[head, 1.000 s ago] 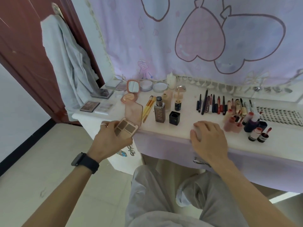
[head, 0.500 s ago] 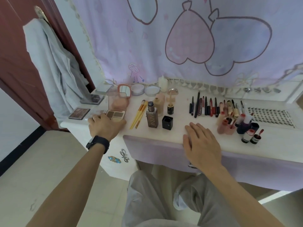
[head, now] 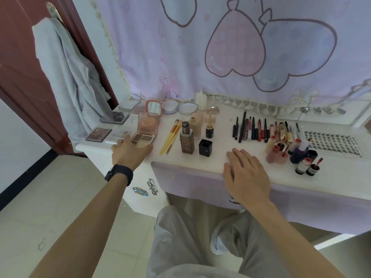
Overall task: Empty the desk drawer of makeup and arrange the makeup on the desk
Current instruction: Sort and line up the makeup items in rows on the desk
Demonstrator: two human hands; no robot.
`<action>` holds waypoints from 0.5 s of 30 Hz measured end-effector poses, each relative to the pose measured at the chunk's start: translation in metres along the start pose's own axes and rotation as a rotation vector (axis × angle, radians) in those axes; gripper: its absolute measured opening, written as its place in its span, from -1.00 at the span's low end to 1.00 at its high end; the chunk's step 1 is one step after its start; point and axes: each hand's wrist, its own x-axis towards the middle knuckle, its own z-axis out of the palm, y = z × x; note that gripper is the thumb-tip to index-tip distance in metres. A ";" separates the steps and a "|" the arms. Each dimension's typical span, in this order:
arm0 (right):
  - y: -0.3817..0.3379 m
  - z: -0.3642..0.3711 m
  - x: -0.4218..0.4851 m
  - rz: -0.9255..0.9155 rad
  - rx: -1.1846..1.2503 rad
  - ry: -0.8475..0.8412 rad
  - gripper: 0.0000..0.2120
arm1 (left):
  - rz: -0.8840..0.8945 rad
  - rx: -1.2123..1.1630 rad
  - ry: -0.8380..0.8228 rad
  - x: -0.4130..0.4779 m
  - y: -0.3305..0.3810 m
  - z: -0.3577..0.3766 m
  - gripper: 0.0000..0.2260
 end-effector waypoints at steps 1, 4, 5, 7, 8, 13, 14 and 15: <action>0.000 0.000 0.000 0.001 -0.002 0.000 -0.50 | 0.000 -0.005 0.002 -0.001 -0.001 0.001 -0.17; 0.000 0.000 0.000 0.004 -0.002 -0.009 -0.49 | 0.005 -0.017 0.010 -0.004 -0.003 0.002 -0.17; 0.000 0.000 -0.001 0.003 -0.002 -0.013 -0.49 | 0.011 -0.018 0.015 -0.005 -0.004 0.002 -0.18; 0.000 0.000 -0.001 0.002 -0.009 -0.018 -0.49 | 0.025 -0.025 0.032 -0.007 -0.005 0.003 -0.19; 0.000 0.000 -0.001 0.001 -0.011 -0.018 -0.49 | 0.033 -0.029 0.040 -0.008 -0.006 0.003 -0.19; 0.001 0.000 -0.001 0.001 -0.016 -0.005 -0.50 | 0.058 -0.033 0.108 -0.016 -0.007 0.006 -0.29; 0.001 0.000 -0.001 -0.001 -0.022 -0.005 -0.50 | 0.050 -0.066 0.155 -0.017 -0.009 0.004 -0.35; 0.000 0.000 -0.001 -0.002 -0.027 -0.005 -0.49 | 0.046 -0.101 0.207 -0.015 -0.011 0.002 -0.42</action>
